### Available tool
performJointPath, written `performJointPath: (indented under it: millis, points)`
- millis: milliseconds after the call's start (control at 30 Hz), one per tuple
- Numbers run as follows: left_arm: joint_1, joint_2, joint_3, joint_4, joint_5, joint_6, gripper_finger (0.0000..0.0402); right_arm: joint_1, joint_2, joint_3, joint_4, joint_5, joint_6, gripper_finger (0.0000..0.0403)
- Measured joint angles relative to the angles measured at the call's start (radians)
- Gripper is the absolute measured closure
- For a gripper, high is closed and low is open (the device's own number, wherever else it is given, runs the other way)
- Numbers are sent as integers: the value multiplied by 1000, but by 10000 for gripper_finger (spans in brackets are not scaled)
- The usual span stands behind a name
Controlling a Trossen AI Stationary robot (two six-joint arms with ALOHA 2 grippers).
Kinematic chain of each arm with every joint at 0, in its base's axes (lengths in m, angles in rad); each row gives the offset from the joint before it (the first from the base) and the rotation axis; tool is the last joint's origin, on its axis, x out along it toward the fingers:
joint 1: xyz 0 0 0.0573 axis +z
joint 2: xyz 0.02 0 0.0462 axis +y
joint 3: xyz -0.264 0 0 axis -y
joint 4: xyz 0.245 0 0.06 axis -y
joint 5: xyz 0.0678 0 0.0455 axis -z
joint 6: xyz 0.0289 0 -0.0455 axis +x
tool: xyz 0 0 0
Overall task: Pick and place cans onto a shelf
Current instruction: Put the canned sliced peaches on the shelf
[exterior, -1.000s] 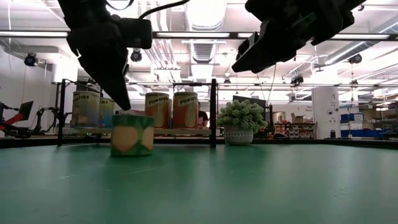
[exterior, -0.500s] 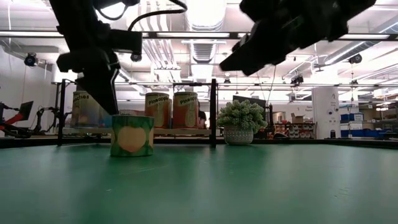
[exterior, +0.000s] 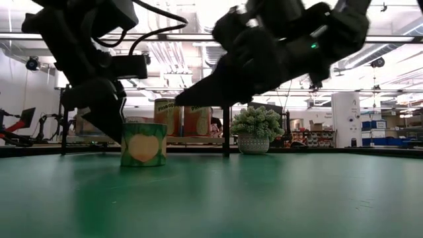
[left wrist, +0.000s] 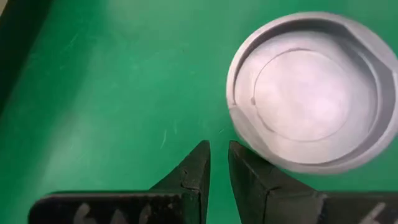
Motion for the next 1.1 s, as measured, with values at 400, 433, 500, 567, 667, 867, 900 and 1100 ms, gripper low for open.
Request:
performJointPath:
  millis: [400,433,500,567,667,867,900,1100]
  points:
    - [-28,0,8,27,1,-3,361,0,175,170,-44,55,20,394]
    - [-33,0,12,23,2,-3,361,0,176,172,-58,65,19,394]
    - [-40,0,18,17,7,-3,361,1,174,179,-84,82,12,394]
    - [-44,0,23,14,26,-4,361,1,164,180,-120,94,3,394]
    - [-45,0,29,13,50,-14,361,2,151,180,-153,95,0,394]
    - [-47,0,30,21,112,-31,361,0,121,163,-203,116,-8,394]
    - [-48,0,30,22,125,-33,361,0,115,163,-219,128,-11,394]
    - [-50,0,32,26,158,-38,361,-12,106,163,-265,136,-32,394]
